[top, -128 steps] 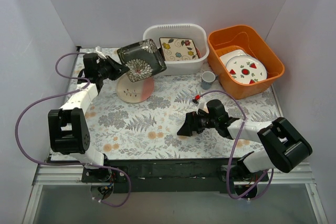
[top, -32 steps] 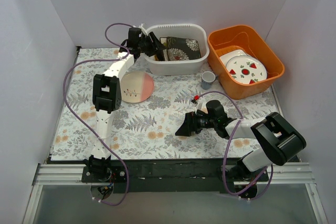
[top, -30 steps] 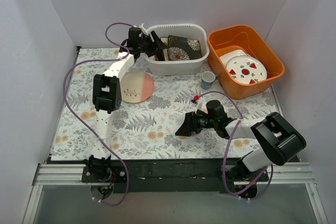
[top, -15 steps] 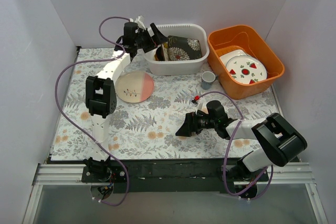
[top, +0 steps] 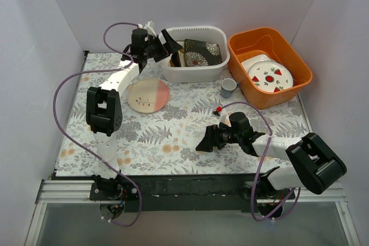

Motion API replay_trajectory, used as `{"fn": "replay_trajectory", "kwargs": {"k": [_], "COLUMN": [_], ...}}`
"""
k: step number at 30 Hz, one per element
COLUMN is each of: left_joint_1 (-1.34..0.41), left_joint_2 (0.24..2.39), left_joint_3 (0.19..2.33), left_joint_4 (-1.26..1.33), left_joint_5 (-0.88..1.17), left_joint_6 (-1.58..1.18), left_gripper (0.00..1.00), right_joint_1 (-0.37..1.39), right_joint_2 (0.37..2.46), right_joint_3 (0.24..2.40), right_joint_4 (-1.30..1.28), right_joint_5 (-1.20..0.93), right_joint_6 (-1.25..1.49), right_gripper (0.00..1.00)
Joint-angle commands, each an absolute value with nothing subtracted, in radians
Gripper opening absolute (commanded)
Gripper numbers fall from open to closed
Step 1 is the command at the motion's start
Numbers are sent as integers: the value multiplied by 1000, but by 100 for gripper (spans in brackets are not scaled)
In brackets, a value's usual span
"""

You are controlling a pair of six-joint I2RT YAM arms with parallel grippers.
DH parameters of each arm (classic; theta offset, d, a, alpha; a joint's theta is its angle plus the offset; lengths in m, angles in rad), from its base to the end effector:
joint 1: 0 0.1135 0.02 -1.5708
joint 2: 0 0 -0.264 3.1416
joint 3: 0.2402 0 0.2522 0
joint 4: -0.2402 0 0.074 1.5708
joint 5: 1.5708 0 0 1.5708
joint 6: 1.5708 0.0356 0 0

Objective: Place the plates into the plastic bin on the countertop
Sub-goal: Place the plate in the plastic bin, then move the plate to the center of the board.

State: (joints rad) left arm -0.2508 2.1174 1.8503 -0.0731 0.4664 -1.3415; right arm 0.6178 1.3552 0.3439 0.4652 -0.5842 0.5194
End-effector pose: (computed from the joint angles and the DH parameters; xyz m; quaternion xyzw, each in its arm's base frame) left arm 0.4892 -0.1418 0.2969 -0.2981 0.7484 -0.5333 0.2579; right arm 0.1786 0.1510 0.1418 -0.1820 0.8267 0.4643 0.2605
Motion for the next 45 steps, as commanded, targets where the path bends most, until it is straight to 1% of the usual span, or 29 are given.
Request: {"fn": "replay_trajectory", "kwargs": {"k": [1, 7, 14, 22, 26, 29, 30, 32, 39, 40, 43, 44, 45], "left_joint_1": [-248, -227, -157, -20, -3, -2, -2, -2, -2, 29, 31, 29, 31], "left_joint_2": [1939, 1757, 1638, 1602, 1595, 1601, 1600, 1597, 1595, 1597, 1631, 1647, 1673], "left_joint_3": [1696, 1447, 1260, 1045, 974, 948, 939, 896, 787, 775, 764, 764, 773], "left_joint_4": [-23, 31, 18, 18, 28, 5, 6, 12, 27, 37, 63, 67, 78], "left_joint_5": [413, 286, 178, 152, 126, 95, 94, 81, 21, 29, 67, 78, 95], "left_joint_6": [-1318, -1295, -1295, -1330, -1341, -1331, -1330, -1331, -1338, -1338, -1342, -1344, -1344], "left_gripper": [96, 92, 87, 86, 85, 82, 79, 76, 72, 71, 60, 45, 40], "right_joint_1": [623, 623, 623, 624, 626, 626, 626, 626, 626, 626, 626, 626, 626], "right_joint_2": [1319, 1318, 1344, 1413, 1448, 1460, 1466, 1471, 1485, 1486, 1499, 1500, 1502], "right_joint_3": [334, 339, 371, 414, 419, 413, 413, 411, 410, 411, 411, 411, 410], "right_joint_4": [400, 394, 387, 408, 426, 442, 443, 445, 454, 454, 466, 471, 472], "right_joint_5": [-545, -546, -563, -607, -624, -630, -630, -634, -640, -641, -646, -647, -647], "right_joint_6": [494, 489, 474, 459, 457, 463, 463, 462, 459, 459, 463, 466, 469], "right_gripper": [98, 98, 98, 98, 98, 98, 98, 98, 98, 98, 98, 98, 98]}}
